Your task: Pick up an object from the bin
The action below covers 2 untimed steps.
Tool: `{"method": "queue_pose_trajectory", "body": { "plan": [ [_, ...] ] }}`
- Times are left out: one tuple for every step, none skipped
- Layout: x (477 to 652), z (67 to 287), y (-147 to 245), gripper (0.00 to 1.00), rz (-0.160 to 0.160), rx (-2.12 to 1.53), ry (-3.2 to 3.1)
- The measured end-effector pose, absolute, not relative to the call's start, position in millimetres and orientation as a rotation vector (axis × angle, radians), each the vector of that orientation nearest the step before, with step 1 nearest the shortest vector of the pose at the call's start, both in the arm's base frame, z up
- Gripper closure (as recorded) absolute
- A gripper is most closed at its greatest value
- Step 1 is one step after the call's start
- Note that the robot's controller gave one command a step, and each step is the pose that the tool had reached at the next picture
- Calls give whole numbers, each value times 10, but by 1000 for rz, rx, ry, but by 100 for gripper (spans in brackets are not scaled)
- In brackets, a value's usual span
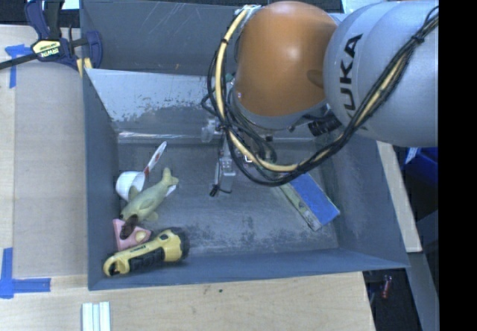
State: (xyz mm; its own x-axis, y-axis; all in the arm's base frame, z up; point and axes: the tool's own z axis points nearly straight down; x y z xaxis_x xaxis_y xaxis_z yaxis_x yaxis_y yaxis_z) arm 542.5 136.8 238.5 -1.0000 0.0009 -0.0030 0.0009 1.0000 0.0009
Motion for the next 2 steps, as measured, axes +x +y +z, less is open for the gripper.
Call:
{"method": "queue_pose_trajectory", "body": {
  "plan": [
    [5731,1349,1783,0,1,-498,3097],
    [5356,1605,2173,0,1,-401,3109]
  ]
}}
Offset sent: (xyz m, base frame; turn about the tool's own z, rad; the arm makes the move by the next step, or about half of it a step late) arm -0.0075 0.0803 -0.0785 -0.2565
